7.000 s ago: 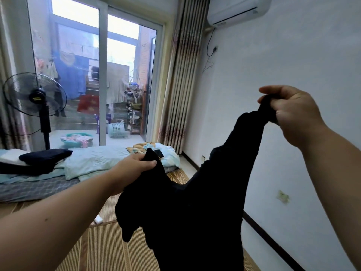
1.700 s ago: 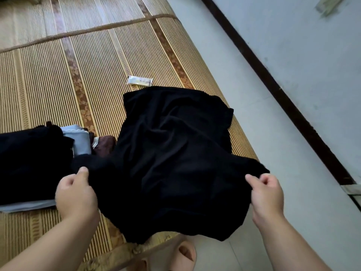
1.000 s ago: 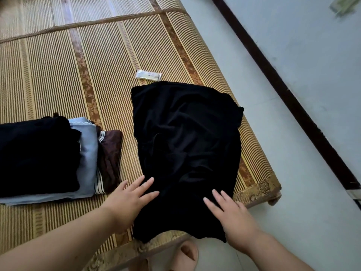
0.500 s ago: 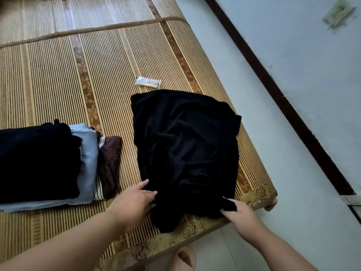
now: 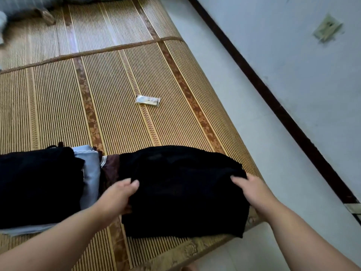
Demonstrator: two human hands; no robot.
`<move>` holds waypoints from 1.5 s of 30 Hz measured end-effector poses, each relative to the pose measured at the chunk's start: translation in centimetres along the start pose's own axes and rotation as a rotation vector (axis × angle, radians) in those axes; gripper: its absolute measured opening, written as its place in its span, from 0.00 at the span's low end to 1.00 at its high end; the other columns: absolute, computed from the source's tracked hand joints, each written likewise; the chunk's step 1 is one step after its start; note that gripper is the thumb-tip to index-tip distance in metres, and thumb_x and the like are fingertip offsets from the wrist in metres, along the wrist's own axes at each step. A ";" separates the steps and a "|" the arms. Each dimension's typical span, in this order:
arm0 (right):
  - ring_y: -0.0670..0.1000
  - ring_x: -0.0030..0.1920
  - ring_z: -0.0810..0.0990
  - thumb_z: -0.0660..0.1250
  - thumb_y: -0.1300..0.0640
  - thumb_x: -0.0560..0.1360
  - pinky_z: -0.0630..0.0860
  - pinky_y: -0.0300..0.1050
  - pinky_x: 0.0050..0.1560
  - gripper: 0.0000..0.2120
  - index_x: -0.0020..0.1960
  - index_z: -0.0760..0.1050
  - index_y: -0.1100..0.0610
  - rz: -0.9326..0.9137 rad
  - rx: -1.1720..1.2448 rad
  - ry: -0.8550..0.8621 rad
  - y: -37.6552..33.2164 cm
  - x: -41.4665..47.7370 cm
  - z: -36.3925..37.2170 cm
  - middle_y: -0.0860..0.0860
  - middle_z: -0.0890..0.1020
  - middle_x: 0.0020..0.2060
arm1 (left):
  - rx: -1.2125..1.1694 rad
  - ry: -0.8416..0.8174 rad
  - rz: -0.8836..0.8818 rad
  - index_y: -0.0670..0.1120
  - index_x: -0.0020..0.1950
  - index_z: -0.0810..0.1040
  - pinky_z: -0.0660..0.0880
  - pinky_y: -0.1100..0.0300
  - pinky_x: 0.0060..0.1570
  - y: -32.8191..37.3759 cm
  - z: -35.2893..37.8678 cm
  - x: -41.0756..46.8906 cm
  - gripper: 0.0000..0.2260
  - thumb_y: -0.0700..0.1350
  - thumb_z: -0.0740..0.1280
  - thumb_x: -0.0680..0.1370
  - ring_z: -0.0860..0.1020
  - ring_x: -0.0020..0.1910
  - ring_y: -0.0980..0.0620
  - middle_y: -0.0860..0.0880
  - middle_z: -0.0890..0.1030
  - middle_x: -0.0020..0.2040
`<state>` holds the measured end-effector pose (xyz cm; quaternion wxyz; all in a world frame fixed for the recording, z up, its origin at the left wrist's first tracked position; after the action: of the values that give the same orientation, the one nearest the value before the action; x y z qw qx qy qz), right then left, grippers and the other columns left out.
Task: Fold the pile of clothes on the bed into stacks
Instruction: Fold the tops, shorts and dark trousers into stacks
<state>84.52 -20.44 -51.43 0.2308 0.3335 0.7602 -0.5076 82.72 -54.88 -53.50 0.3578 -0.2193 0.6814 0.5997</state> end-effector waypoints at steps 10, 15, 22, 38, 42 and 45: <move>0.53 0.66 0.72 0.62 0.50 0.79 0.70 0.47 0.61 0.23 0.73 0.66 0.49 -0.192 -0.395 0.331 1.3 2.5 4.4 0.50 0.73 0.69 | 0.451 0.413 -0.136 0.50 0.78 0.58 0.63 0.45 0.70 -1.7 0.3 4.8 0.36 0.58 0.70 0.74 0.65 0.71 0.38 0.41 0.64 0.74; 0.53 0.77 0.51 0.59 0.43 0.78 0.59 0.62 0.72 0.33 0.78 0.49 0.42 -0.115 -0.896 -0.013 5.1 2.5 7.6 0.48 0.50 0.79 | 0.431 0.481 -0.223 0.49 0.79 0.50 0.64 0.43 0.69 -3.2 0.4 4.6 0.44 0.56 0.73 0.72 0.63 0.72 0.35 0.39 0.61 0.75; 0.52 0.78 0.47 0.62 0.38 0.73 0.50 0.58 0.74 0.38 0.78 0.51 0.45 -0.370 -0.892 0.034 2.5 0.6 10.8 0.49 0.50 0.79 | 0.049 0.220 -0.242 0.43 0.71 0.68 0.77 0.48 0.57 -3.2 0.0 5.1 0.24 0.43 0.69 0.77 0.78 0.59 0.43 0.43 0.77 0.63; 0.41 0.59 0.75 0.62 0.55 0.79 0.69 0.33 0.59 0.17 0.64 0.70 0.36 -0.396 0.009 -0.156 -1.3 -4.3 20.9 0.38 0.78 0.56 | -0.261 -0.046 -0.035 0.49 0.35 0.66 0.68 0.60 0.26 4.2 2.7 1.7 0.15 0.34 0.55 0.79 0.75 0.29 0.51 0.48 0.72 0.34; 0.52 0.53 0.84 0.59 0.65 0.79 0.78 0.42 0.51 0.16 0.62 0.77 0.54 -0.063 0.840 -0.197 0.8 -4.5 15.3 0.54 0.85 0.52 | -0.276 -0.332 -0.028 0.49 0.39 0.71 0.69 0.64 0.22 7.1 7.4 0.3 0.14 0.34 0.55 0.79 0.78 0.28 0.53 0.48 0.81 0.43; 0.60 0.57 0.81 0.58 0.58 0.75 0.75 0.55 0.56 0.19 0.65 0.75 0.55 0.135 1.319 -0.146 4.3 -4.8 12.1 0.59 0.82 0.57 | -0.305 -0.504 -0.030 0.48 0.43 0.75 0.72 0.64 0.24 7.9 11.3 0.0 0.11 0.36 0.58 0.80 0.79 0.31 0.53 0.48 0.83 0.57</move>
<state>91.08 -31.89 -55.31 0.0605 0.4166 0.2502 -0.8719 79.53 -42.38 -48.53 0.4874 -0.1247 0.4698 0.7254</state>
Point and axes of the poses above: each hand's wrist, its own x-axis towards the middle knuckle, its own z-axis out of the palm, y = z × x, the point moved 3 cm from there along x, towards the middle knuckle
